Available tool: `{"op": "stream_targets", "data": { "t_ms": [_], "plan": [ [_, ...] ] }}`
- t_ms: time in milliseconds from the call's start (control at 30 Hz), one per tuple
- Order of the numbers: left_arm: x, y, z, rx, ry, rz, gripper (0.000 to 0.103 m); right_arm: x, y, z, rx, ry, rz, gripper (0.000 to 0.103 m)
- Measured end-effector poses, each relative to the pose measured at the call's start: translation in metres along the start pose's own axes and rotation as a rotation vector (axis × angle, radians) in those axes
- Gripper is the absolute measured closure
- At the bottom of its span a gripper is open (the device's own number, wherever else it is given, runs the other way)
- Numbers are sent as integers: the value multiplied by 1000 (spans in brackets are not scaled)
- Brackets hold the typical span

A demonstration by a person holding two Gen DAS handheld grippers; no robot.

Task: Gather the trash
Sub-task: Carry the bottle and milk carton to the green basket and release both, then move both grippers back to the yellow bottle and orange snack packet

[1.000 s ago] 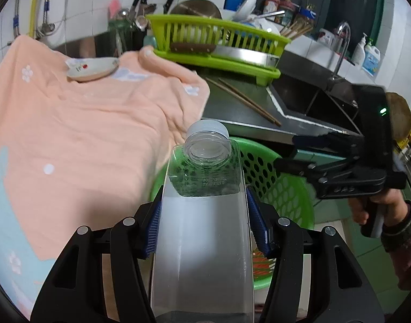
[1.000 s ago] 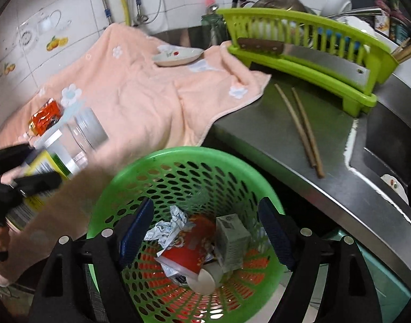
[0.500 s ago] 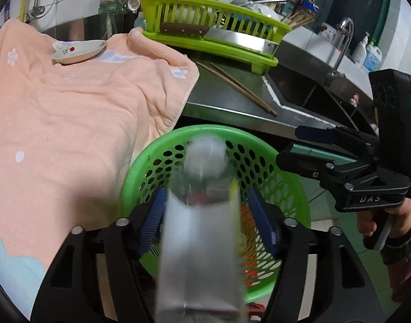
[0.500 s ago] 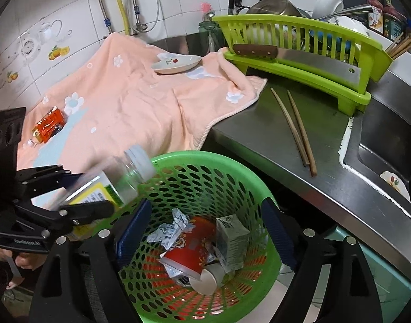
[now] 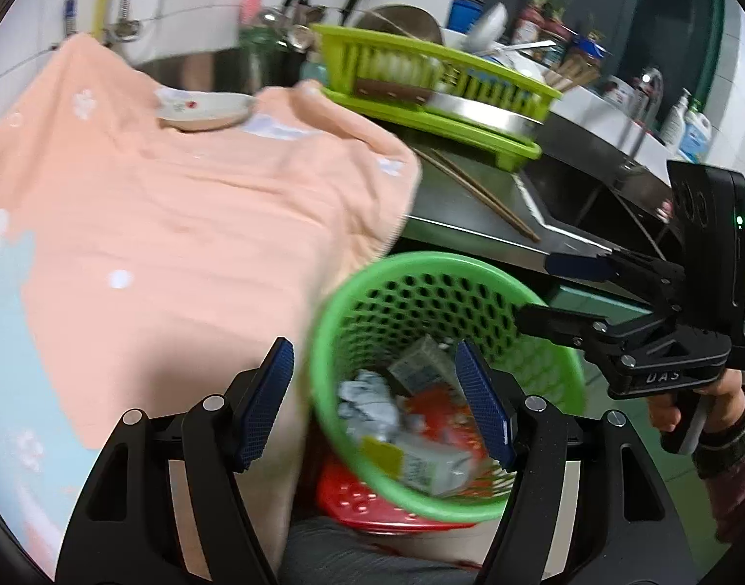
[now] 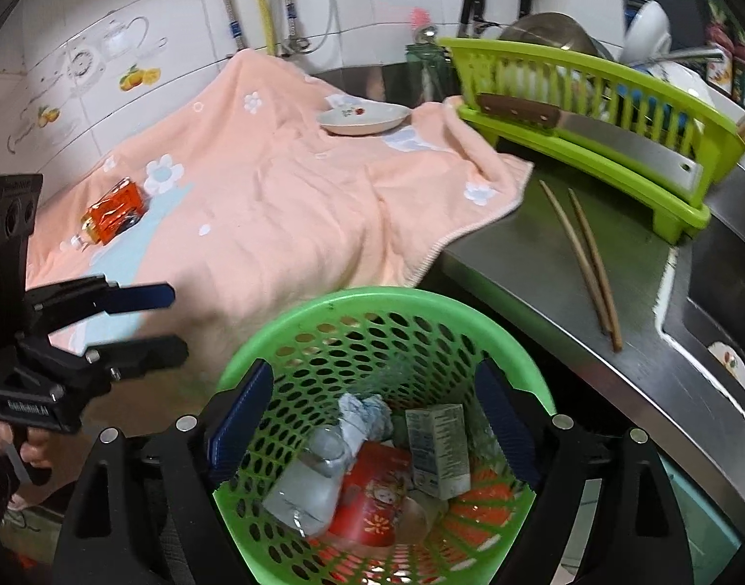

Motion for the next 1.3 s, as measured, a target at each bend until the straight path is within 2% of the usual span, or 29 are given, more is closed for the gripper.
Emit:
{"op": "stream_targets", "data": {
  "t_ms": [333, 800, 1067, 1300],
  "plan": [
    [-9, -46, -80, -160, -73, 54, 34, -18, 30, -53, -93, -72, -16, 18],
    [-4, -121, -219, -422, -232, 122, 34, -52, 85, -138, -240, -182, -41, 16],
    [0, -161, -299, -567, -291, 135, 34, -64, 116, -191, -315, -245, -60, 16],
    [9, -187, -353, -627, -389, 161, 34, -76, 144, -240, -382, -294, -78, 16]
  ]
}}
Point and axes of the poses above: each gripper's, at about its wrist camera, not at the fingertips, and y roughly the way its jaws point, z to its right, x to its underside, the point moved 4 cm from there along y, roughly the way its jaws point, and after that the axes turned 10 degrees about z, right-handed, at the moved point
